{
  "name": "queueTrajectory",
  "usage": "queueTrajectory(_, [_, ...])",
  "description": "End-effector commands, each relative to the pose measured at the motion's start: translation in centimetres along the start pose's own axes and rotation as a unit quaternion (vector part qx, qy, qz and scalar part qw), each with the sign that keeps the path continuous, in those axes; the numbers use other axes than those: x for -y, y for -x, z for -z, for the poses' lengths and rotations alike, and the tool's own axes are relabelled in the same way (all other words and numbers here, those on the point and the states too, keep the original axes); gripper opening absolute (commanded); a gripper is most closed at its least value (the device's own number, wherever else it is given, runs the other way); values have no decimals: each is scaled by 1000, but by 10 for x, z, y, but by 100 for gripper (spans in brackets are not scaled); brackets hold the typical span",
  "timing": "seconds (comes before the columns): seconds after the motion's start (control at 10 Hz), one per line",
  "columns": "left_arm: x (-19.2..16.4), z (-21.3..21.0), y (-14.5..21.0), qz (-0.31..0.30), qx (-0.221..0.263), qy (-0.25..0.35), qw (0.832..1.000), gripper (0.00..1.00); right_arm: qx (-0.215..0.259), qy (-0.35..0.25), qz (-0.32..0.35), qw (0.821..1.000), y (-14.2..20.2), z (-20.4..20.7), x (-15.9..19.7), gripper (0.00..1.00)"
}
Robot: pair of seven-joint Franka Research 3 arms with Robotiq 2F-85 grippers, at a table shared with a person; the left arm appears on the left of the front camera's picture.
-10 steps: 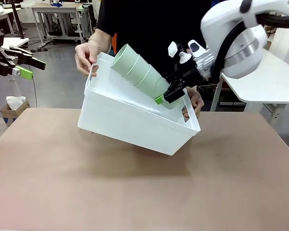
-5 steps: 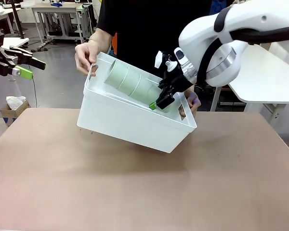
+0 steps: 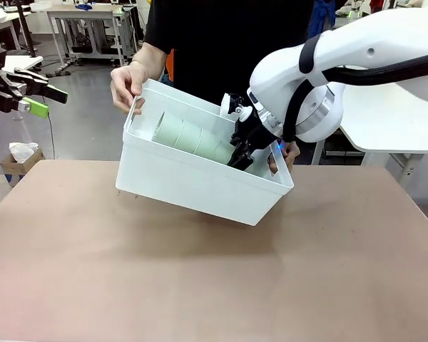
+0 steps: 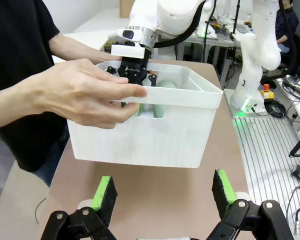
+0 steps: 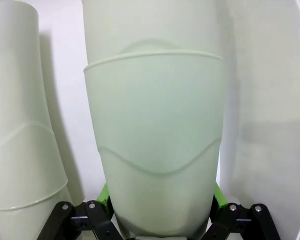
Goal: Stack the cups and store them in the basket.
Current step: Place the stack of Reusable plastic cups into the Pantry Basket.
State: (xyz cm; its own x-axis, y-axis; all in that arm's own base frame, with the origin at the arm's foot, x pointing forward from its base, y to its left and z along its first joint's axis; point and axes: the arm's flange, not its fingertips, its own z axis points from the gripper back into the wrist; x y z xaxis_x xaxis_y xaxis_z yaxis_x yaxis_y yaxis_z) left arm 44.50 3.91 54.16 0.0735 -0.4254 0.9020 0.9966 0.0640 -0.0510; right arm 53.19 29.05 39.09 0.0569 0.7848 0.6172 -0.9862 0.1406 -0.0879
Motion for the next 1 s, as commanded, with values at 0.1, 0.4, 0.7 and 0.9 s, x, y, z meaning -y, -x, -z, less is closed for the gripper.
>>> queueTrajectory(0.1, [2, 0, -3, -2, 3, 1, 1000, 100, -22, 21, 11, 999, -4, 3, -2, 83])
queueTrajectory(0.4, [2, 0, -3, -2, 3, 1, 1000, 100, -27, 22, 10, 999, -6, 5, 1, 83])
queueTrajectory(0.7, [2, 0, -3, -2, 3, 1, 1000, 100, -31, 22, 12, 999, -8, -7, 0, 100])
queueTrajectory(0.9, [2, 0, -3, -2, 3, 1, 1000, 100, -22, 31, 12, 999, -14, -25, -2, 100])
